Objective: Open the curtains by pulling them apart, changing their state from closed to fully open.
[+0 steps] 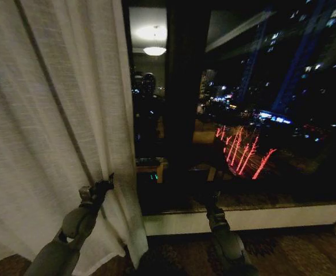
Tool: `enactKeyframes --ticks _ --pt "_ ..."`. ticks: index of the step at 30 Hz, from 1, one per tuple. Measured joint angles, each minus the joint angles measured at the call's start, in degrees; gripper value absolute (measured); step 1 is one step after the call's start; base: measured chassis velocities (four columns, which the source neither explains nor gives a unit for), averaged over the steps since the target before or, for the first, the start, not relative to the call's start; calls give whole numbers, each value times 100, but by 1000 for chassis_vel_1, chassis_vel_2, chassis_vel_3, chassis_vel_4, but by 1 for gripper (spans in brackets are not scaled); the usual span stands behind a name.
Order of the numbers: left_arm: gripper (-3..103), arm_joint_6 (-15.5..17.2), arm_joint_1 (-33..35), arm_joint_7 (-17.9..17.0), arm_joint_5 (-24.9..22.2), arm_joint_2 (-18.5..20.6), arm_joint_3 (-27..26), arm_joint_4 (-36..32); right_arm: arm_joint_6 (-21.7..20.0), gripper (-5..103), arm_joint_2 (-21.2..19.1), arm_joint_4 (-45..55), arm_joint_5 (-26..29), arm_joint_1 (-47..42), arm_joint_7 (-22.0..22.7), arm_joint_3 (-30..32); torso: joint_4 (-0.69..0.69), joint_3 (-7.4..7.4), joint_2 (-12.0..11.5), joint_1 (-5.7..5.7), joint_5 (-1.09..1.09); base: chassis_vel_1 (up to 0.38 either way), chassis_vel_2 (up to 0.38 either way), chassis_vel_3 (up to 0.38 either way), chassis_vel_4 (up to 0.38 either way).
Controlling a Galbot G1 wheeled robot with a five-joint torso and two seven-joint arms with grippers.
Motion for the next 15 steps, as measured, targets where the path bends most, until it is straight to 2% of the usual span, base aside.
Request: enactKeyframes --ticks 8,15 --pt "0 0 93 1 -2 15 -70 -109 3 100 -2 3 10 15 -17 0 0 0 0 -1 1 294 300 -315 -296" --pt "0 0 267 7 -11 23 -229 -254 5 100 2 15 12 5 -46 -22 0 0 0 0 1 346 362 -350 -346"
